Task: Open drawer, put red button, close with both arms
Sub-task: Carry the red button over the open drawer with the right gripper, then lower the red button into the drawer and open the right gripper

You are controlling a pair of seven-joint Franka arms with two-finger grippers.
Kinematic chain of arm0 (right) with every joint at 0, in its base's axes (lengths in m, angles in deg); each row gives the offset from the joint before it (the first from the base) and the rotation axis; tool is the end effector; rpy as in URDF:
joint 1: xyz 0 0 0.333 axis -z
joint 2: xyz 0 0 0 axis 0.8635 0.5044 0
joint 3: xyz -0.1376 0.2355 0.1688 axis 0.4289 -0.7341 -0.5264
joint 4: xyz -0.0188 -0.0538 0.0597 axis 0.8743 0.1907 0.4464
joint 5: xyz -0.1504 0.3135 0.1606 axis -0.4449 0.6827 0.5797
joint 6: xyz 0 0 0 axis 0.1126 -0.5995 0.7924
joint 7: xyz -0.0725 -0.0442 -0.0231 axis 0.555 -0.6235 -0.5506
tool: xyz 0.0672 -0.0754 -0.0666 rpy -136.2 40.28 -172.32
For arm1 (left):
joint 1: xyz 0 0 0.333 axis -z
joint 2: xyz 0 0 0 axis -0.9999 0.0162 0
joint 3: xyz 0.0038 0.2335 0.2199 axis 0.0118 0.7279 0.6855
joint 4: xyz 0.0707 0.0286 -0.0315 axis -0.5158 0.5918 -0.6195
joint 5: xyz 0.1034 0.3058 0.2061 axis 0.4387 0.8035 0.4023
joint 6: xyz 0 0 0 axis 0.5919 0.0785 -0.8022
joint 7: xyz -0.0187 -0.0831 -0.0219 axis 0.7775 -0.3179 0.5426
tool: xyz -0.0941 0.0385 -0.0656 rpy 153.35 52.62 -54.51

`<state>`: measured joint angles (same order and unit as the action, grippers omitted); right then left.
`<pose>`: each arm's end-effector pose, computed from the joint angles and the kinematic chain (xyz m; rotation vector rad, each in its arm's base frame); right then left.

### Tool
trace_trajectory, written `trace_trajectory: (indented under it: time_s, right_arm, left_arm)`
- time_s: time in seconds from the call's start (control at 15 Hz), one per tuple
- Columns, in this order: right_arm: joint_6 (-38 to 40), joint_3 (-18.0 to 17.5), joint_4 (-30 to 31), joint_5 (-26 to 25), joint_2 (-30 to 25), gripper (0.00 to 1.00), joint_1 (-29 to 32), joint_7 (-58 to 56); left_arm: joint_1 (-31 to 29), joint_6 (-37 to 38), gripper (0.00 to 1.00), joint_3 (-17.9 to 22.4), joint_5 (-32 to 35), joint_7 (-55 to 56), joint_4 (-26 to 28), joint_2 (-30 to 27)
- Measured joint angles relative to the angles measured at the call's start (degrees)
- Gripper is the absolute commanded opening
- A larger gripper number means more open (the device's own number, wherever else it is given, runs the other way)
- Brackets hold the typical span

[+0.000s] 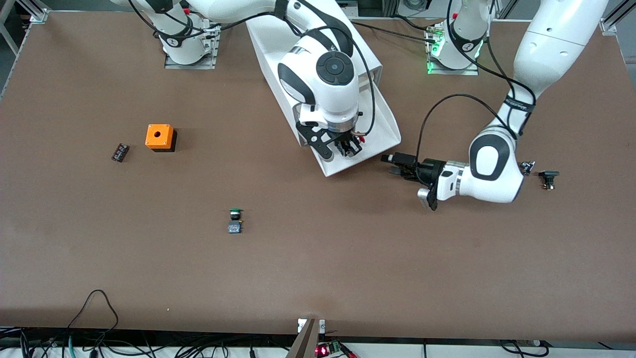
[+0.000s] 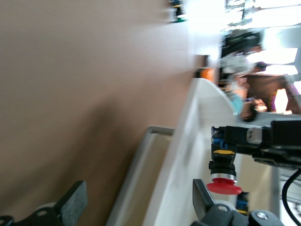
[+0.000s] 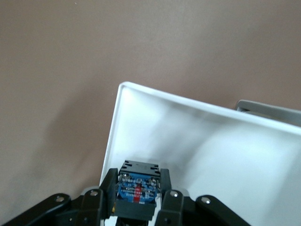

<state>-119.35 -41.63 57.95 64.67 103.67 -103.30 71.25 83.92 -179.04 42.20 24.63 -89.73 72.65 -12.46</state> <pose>0.4932 0.5842 0.3549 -2.7498 1.3259 0.0186 0.5879 -0.1741 0.2332 2.0845 -0.3002 -0.3204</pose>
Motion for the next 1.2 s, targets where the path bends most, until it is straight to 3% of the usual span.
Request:
trace_trajectory:
  time_s: [0.13, 0.2, 0.27, 0.33, 0.87, 1.2]
  right_arm:
    - [-1.5, 0.0, 0.0, -0.7, 1.0, 0.00, -0.8, 3.1]
    - [-2.2, 0.0, 0.0, -1.3, 1.3, 0.10, -1.1, 5.1]
    - [-2.5, 0.0, 0.0, -1.7, 1.5, 0.40, -1.3, 6.8]
    - [-2.6, 0.1, 0.0, -1.8, 1.6, 0.99, -1.4, 7.8]
    - [-2.0, 2.0, -3.5, -2.2, 1.1, 1.00, -0.2, 7.0]
    - [2.3, 1.8, -6.3, 0.4, -0.9, 1.00, 5.5, -3.2]
  left_arm:
    - [-0.5, 0.6, 1.00, 0.0, 5.9, 6.7, -3.2, -0.6]
    - [-0.5, 1.0, 1.00, 0.0, 8.8, 9.7, -4.5, -1.0]
    - [-0.5, 1.5, 1.00, 0.0, 11.6, 12.4, -5.4, -1.4]
    - [-0.5, 2.0, 1.00, 0.0, 13.8, 14.6, -6.1, -1.7]
    - [-0.5, 4.8, 1.00, 0.1, 24.8, 22.8, -8.5, -3.2]
    - [-0.4, 6.3, 1.00, 0.0, 30.3, 29.2, -8.8, -4.2]
